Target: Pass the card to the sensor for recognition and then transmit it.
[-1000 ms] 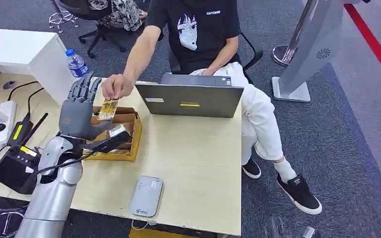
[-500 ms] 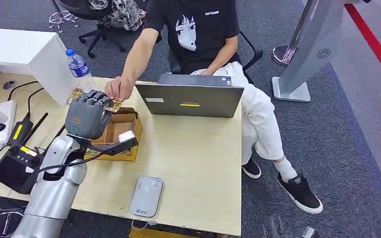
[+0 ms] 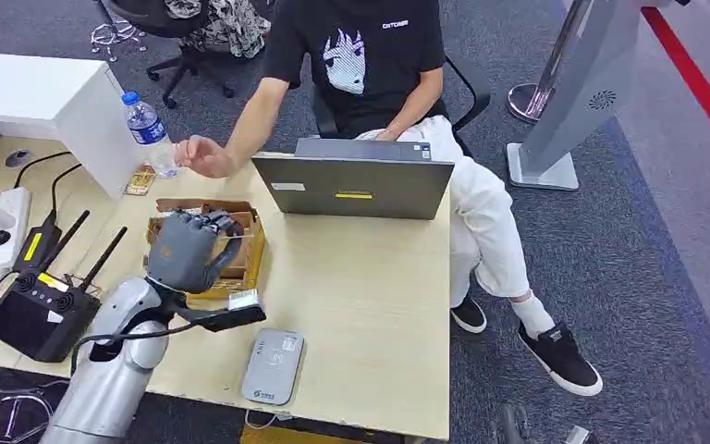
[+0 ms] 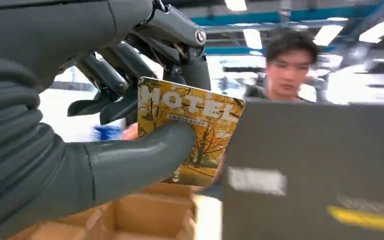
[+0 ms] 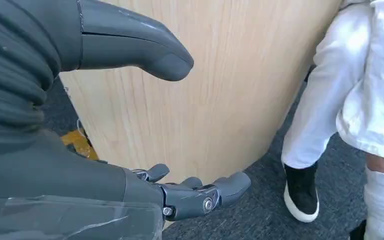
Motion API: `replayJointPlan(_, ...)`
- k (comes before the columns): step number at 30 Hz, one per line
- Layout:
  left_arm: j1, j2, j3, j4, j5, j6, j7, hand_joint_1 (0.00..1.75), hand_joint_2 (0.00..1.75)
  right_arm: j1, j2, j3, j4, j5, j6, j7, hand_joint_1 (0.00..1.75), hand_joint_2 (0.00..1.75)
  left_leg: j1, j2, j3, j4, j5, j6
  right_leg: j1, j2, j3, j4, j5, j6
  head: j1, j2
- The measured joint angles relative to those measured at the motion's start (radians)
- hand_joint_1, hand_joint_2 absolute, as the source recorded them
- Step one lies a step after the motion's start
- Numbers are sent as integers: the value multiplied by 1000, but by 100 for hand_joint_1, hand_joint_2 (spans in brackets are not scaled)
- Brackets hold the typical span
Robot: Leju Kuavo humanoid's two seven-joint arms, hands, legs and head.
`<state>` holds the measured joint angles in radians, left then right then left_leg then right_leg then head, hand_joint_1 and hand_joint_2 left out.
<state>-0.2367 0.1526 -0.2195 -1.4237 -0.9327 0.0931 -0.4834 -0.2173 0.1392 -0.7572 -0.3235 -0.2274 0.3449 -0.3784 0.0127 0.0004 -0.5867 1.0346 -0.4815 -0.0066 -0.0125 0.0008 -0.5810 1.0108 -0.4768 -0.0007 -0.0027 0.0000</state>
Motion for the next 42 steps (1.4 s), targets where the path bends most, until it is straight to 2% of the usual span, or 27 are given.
replayJointPlan(4,46,9,-83,-21,17,7,0,175,175,0,0,0,0,-9,1,0,0,175,0,0,0,0,0,0,0,0,0,0,0,0,0,0)
replayJointPlan(13,59,29,-128,-35,26,8,1,175,175,0,0,-1,0,-9,1,0,0,175,0,0,0,0,0,0,0,0,0,0,0,0,0,0)
replayJointPlan(16,60,32,-140,-37,50,-10,-10,175,175,0,0,-2,0,-12,1,-1,0,175,0,0,0,0,0,0,0,0,0,0,0,0,0,0)
replayJointPlan(21,79,38,-214,-36,65,-30,-21,175,175,0,0,-2,0,-25,0,-1,0,175,0,0,0,0,0,0,0,0,0,0,0,0,0,0)
replayJointPlan(26,76,37,-297,3,71,-24,-6,175,175,-4,0,-3,0,-24,-8,0,0,175,0,0,0,0,0,0,0,0,0,0,0,0,0,0)
replayJointPlan(28,75,39,-310,28,77,-28,2,175,175,-6,0,-3,0,-23,-9,2,0,175,0,0,0,0,0,0,0,0,0,0,0,0,0,0)
replayJointPlan(34,70,82,-344,96,102,-56,11,175,175,-10,0,-3,0,-10,-10,7,0,175,0,0,0,0,0,0,0,0,0,0,0,0,0,0)
replayJointPlan(42,57,117,-375,119,121,-73,10,175,175,-14,0,-3,1,-10,-10,8,0,175,0,0,0,0,0,0,0,0,0,0,0,0,0,0)
